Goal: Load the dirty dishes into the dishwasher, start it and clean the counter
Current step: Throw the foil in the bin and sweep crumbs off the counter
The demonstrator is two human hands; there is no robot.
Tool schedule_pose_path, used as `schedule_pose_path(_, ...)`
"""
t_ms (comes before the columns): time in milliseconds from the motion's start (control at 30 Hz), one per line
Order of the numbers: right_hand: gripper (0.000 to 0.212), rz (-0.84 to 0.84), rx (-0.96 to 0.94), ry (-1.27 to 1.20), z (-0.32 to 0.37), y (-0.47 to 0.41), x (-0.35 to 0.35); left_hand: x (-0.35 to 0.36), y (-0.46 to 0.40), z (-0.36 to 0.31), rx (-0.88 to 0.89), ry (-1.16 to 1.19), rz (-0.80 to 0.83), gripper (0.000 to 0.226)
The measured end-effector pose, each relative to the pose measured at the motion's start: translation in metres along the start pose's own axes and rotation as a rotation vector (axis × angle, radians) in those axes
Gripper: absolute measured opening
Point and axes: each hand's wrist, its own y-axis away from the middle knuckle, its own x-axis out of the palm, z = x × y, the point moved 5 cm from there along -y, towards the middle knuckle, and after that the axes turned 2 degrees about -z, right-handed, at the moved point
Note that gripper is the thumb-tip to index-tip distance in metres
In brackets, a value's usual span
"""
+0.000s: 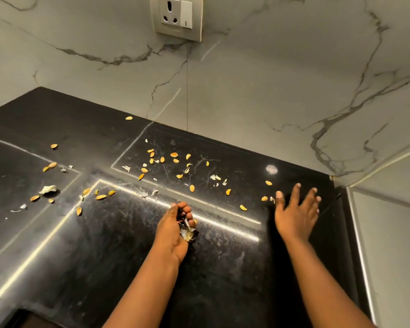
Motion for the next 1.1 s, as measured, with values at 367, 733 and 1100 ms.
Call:
schedule_pose_path(367,0.053,0.081,-0.447,-0.114,0.088,0.074,0.036,-0.006,0.007,0.001,0.022,-0.073,0.07,0.025)
schedule_pose_path(733,0.02,0.072,-0.449,-0.337,0.071,0.101,-0.009,-0.017,0.022,0.002,0.063,-0.114,0.045,0.02)
schedule_pose_path(1100,0.031,0.21,-0.939,-0.664,0.175,0.207,-0.011,-0.027,0.035,-0.022,-0.02,0.135,-0.002,0.035)
